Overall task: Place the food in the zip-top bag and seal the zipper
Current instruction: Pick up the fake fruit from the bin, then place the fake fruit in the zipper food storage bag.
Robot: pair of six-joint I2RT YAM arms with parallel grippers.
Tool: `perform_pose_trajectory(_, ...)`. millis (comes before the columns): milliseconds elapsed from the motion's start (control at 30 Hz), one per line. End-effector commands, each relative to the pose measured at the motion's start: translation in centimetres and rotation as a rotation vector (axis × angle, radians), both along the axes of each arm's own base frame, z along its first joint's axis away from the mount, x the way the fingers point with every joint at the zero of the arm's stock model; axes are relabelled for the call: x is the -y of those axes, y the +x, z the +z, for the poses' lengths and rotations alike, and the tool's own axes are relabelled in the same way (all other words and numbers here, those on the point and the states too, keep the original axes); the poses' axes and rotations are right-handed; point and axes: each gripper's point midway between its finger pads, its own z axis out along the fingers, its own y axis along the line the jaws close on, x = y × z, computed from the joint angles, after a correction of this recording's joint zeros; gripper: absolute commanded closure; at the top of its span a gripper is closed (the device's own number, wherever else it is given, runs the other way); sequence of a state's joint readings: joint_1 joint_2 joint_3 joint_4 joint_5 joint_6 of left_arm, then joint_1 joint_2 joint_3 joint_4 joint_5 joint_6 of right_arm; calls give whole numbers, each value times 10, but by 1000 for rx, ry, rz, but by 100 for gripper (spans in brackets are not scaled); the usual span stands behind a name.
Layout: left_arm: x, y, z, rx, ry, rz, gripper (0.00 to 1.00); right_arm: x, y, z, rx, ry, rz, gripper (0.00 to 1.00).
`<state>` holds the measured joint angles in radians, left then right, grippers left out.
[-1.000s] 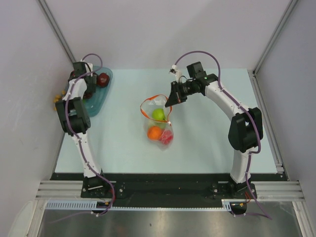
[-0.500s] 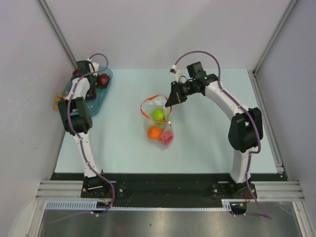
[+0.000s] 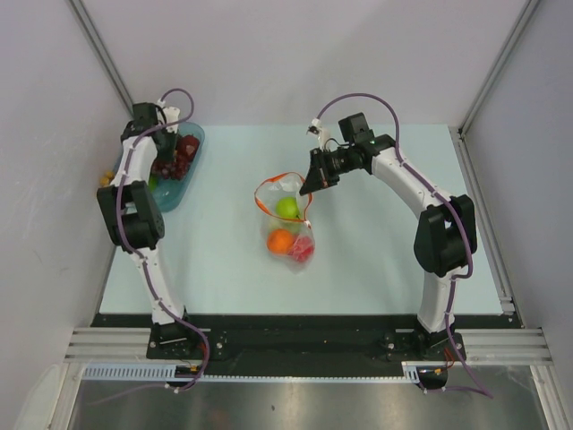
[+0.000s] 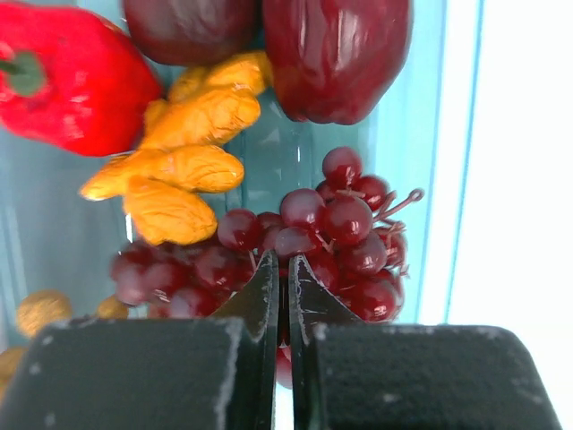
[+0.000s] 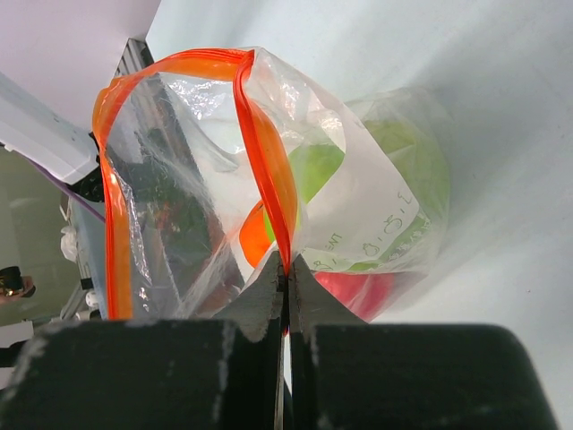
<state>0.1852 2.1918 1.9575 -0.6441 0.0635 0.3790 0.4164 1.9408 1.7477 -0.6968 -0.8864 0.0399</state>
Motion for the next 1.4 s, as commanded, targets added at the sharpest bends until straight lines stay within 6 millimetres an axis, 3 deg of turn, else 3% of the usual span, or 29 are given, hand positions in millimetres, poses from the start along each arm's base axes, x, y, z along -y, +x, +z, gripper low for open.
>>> perform_pose_trajectory(0,13,-2,79,161,-38,-6,100,-1,1,21,87,25,10,100)
perform_pose_trajectory(200,26,-9,120,239,-97,-22,100,-2,-2,22,91,25,21,100)
perform_pose_trajectory(333,51,-20,158,294,-195,-78,100,-2,-4,24,92,31,29,100)
perform_pose_trajectory(500,106,-44,220,395,-355,-241,100,-3,-8,26,90,42,43,100)
perform_pose_trajectory(600,147,-68,262,448,-468,-360,100,-3,-11,28,108,50,67,100)
perform_pose_trajectory(733,214,-118,306,467,-610,-586,100,-3,-17,31,113,71,97,100)
perform_pose_trajectory(767,227,-128,310,458,-637,-639,100,-3,-19,32,115,75,104,100)
perform_pose_trajectory(800,255,-148,315,427,-705,-740,100,-3,-21,34,118,85,115,100)
perform_pose_trajectory(900,292,-182,333,407,-814,-862,100,-3,-24,38,134,93,122,100)
perform_pose_trajectory(1000,321,-207,345,396,-874,-937,100,-2,-27,40,133,89,125,100)
perform_pose_trajectory(1133,353,-239,345,303,-983,-1002,100,0,-29,42,146,88,123,100)
perform_pose_trajectory(1167,359,-242,330,251,-1011,-992,100,0,-29,44,149,88,120,100)
perform_pose_trajectory(1200,366,-253,334,251,-1034,-1014,100,0,-31,45,151,90,120,100)
perform_pose_trajectory(1267,373,-258,315,198,-1051,-1006,100,1,-31,46,156,89,116,100)
perform_pose_trajectory(1333,380,-266,308,180,-1063,-1013,100,2,-33,48,159,90,112,100)
perform_pose_trajectory(1367,382,-266,292,145,-1071,-989,100,2,-33,49,160,92,113,100)
